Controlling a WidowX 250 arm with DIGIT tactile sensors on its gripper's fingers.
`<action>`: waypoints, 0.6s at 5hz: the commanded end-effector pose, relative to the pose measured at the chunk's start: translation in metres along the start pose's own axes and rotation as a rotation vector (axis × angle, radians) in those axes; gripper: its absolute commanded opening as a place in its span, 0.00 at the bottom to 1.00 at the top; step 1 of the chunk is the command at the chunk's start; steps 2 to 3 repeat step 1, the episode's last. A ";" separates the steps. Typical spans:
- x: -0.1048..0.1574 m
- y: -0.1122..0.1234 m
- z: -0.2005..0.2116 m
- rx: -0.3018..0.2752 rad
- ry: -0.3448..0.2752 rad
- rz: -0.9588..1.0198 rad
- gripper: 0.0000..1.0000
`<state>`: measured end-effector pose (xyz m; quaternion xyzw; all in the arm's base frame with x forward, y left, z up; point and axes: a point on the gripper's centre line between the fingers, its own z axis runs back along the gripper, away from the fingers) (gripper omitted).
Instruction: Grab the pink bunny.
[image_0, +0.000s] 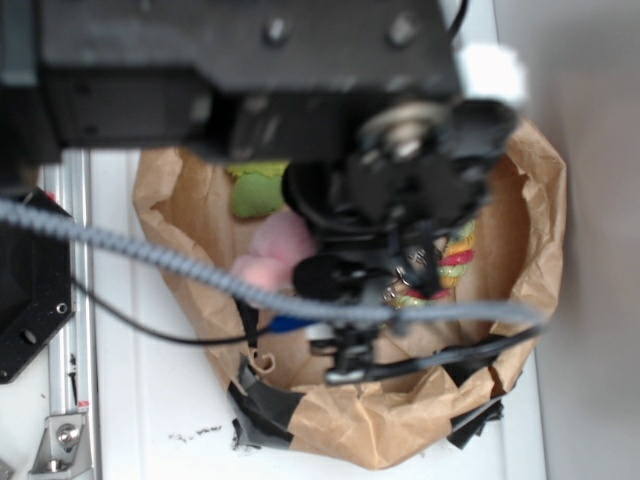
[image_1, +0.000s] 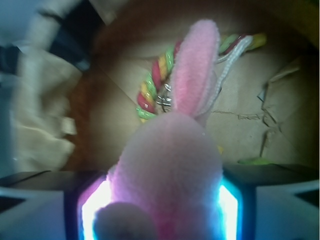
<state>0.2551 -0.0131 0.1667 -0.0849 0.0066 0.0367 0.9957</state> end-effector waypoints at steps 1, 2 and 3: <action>0.012 -0.005 0.010 0.034 -0.100 0.191 0.00; 0.012 -0.005 0.010 0.034 -0.100 0.191 0.00; 0.012 -0.005 0.010 0.034 -0.100 0.191 0.00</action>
